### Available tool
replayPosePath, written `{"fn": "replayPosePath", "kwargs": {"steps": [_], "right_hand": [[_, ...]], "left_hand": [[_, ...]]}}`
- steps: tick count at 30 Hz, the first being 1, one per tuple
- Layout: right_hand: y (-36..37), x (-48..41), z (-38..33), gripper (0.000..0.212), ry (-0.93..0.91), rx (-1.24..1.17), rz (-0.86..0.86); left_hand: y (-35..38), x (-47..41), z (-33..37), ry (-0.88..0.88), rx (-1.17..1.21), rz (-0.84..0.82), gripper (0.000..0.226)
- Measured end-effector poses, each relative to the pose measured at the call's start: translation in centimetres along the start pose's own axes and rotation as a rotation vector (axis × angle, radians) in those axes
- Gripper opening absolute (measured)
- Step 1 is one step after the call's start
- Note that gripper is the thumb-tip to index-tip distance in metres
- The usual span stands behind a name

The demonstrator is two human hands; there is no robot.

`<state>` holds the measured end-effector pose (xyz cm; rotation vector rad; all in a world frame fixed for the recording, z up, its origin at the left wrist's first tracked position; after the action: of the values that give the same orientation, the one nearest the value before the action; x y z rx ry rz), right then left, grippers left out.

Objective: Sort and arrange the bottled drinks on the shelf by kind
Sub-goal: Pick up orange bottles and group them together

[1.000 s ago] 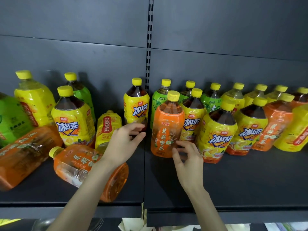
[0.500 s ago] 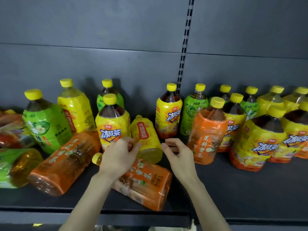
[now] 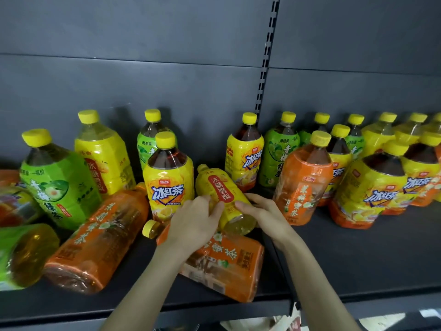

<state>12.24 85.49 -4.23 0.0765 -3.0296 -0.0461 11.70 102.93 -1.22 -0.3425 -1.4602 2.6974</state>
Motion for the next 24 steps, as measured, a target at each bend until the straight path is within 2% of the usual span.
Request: {"fn": "replayPosePath", "kwargs": {"steps": [5,9,12,14,16,20,24], "right_hand": [[-1.6,2.0,0.3,0.05,-0.01,-0.049,-0.004],[-3.1,3.1,0.7,0.046,-0.032,-0.056,-0.032],[-3.5,3.4,0.8,0.041,-0.062,-0.03,-0.059],[-3.7,3.6,0.8,0.04,-0.095,-0.019,-0.068],[-3.9,3.7,0.9,0.044,-0.134,-0.027,-0.071],[-4.0,3.7,1.4,0.053,-0.205,-0.058,-0.059],[-3.3,2.8,1.2,0.068,-0.244,-0.022,-0.04]], "left_hand": [[1.1,-2.5,1.0,-0.066,-0.016,-0.116,0.043],[1.7,-4.9,1.3,-0.19,0.019,-0.306,0.076],[2.0,-5.8,1.0,-0.261,0.147,-0.379,0.082],[2.1,-5.7,0.9,-0.268,0.294,-0.348,0.076],[2.0,-5.1,0.9,-0.227,0.358,-0.244,0.072],[1.1,-3.8,1.5,-0.053,0.45,0.019,0.066],[0.0,-3.6,2.2,0.082,0.557,0.109,0.069]]}}
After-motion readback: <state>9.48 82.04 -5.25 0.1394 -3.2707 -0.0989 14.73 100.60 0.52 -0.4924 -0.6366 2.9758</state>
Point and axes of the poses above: each hand's wrist, its own x-axis away from the middle knuckle, its own y-axis out of the palm, z = x × y, the point moved 2 cm from there along -x, towards the middle knuckle, and after that the axes turned 5 degrees about -x, right-handed, at the moved point
